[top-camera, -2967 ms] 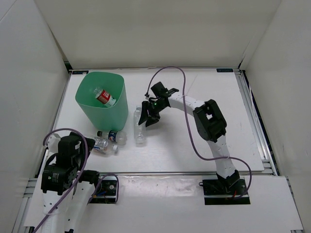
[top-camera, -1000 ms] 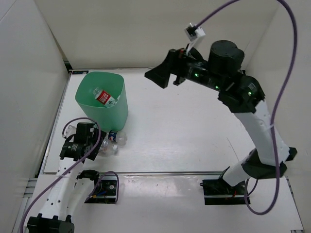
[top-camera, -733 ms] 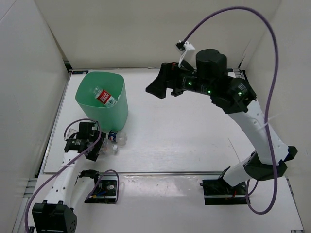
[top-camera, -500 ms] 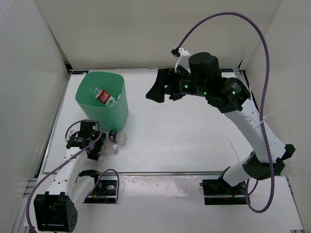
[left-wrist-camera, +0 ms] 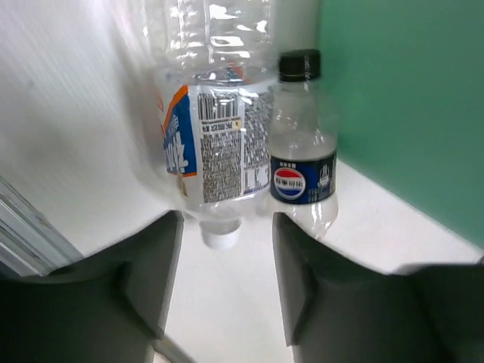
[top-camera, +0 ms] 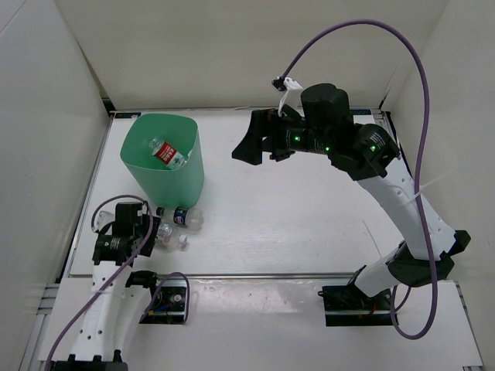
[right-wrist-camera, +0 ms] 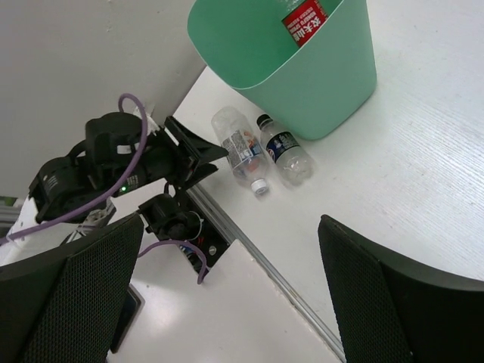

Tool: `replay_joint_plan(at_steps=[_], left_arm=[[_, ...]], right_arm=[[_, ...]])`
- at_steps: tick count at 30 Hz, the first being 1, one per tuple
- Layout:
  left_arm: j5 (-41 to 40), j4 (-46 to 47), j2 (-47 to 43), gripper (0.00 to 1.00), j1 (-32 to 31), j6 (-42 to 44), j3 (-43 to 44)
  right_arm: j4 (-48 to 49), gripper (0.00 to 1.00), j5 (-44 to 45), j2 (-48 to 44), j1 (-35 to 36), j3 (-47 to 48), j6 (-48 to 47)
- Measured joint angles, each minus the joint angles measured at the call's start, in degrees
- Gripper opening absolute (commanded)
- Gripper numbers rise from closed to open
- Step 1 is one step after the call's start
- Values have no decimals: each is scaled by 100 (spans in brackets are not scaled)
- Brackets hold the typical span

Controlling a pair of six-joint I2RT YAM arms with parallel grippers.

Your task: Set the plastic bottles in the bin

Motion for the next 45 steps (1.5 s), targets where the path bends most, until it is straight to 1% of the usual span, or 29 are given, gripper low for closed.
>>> replay_joint_plan(at_steps=[1, 2, 6, 13, 18, 21, 23, 25, 26, 29, 30, 31, 33, 34, 36, 39, 42, 45], left_arm=[[-11, -50, -127, 92, 0, 79, 42], [-42, -74, -229, 100, 0, 118, 76], [-175, -24, -227, 100, 0, 321, 96], [-236, 433, 726, 100, 0, 573, 35], [-236, 977, 970, 100, 0, 671, -422], [-188, 1447, 988, 100, 15, 645, -839], [-131, 1552, 992, 100, 31, 599, -1060], [-48, 1624, 962, 91, 63, 531, -1233], [-15, 1725, 872, 81, 85, 505, -1274], [87, 1714, 699, 66, 153, 455, -1381], [114, 1663, 660, 53, 175, 439, -1381], [136, 1593, 601, 48, 195, 431, -1353], [153, 1303, 498, 40, 205, 402, -1233], [160, 1082, 439, 37, 208, 380, -1128], [157, 638, 280, 36, 208, 304, -802], [74, -31, -4, 35, 208, 203, 81], [-219, -542, -175, 36, 208, 238, 1436], [-621, -647, -162, 38, 208, 531, 2754]], right_arm=[[2, 100, -26, 0, 0, -7, 0], [2, 100, -50, -2, 0, -33, 0], [-24, 100, -140, 0, 0, -120, 0], [-31, 100, -188, 0, 0, -142, -9], [-33, 100, -188, -2, 0, -142, -20], [-48, 100, -186, -11, -17, -142, -22], [-85, 100, -188, -44, -26, -149, -22], [-122, 100, -188, -94, -50, -170, -22], [-142, 100, -188, -133, -59, -188, -24], [-166, 100, -203, -227, -98, -223, -24], [-177, 100, -214, -254, -105, -240, -22], [-181, 100, -227, -275, -114, -258, -22], [-195, 100, -251, -280, -131, -258, -24], [-199, 100, -269, -280, -142, -262, -22], [-203, 100, -295, -280, -166, -275, -24], [-197, 100, -339, -278, -175, -323, -31], [-199, 100, -376, -278, -175, -411, -44], [-188, 100, -400, -280, -197, -566, -72]])
